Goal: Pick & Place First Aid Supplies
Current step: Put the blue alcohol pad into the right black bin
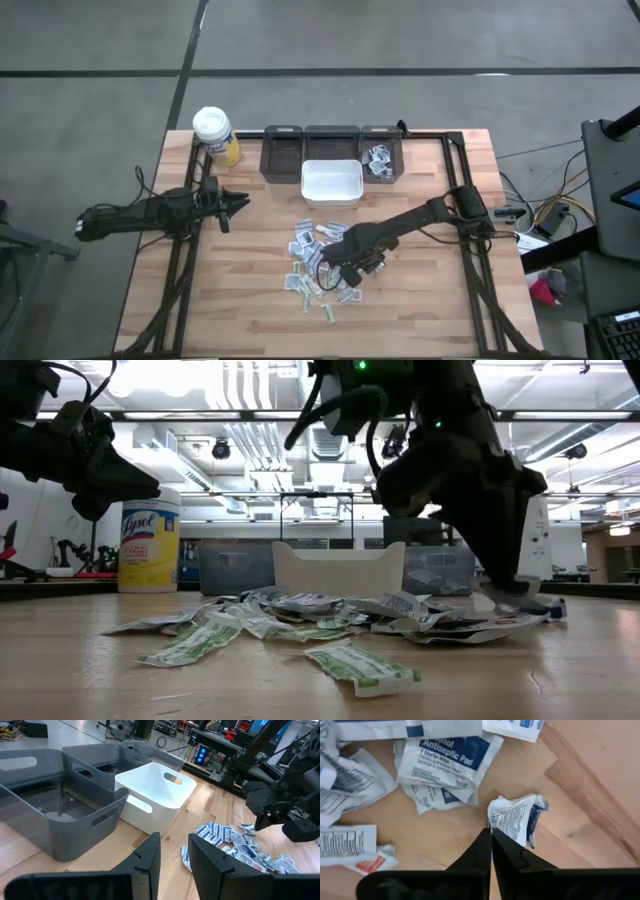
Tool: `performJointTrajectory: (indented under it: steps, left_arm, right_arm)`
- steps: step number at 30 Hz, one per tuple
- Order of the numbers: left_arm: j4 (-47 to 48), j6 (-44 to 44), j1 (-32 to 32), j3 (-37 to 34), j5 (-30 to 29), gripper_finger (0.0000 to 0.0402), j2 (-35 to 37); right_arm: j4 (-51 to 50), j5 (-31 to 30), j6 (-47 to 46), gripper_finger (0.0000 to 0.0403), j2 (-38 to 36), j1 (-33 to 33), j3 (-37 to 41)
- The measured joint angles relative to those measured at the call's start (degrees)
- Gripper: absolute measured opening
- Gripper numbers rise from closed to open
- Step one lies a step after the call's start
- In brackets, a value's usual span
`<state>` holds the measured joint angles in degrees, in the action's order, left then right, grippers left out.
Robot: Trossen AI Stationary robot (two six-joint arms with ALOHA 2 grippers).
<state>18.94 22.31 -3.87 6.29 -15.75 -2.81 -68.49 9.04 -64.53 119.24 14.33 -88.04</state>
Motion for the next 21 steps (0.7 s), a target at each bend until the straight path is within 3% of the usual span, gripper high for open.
performJointTrajectory:
  steps: [11,18,21]
  left_arm:
    - [0.00,0.00,0.00,0.01,-0.01,0.0094,-0.01]
    - [0.00,0.00,0.00,0.00,0.00,0.0094,-0.01]
    - [0.00,0.00,0.00,0.01,0.00,0.0094,-0.01]
  right_arm:
    - [-9.56,-1.09,0.69,0.0008,0.00,-0.01,-5.45]
    - [-21.14,-14.13,0.25,0.0008,0.00,-0.99,-12.63]
    - [-21.13,-19.37,1.62,0.0008,-0.56,-2.74,-14.31]
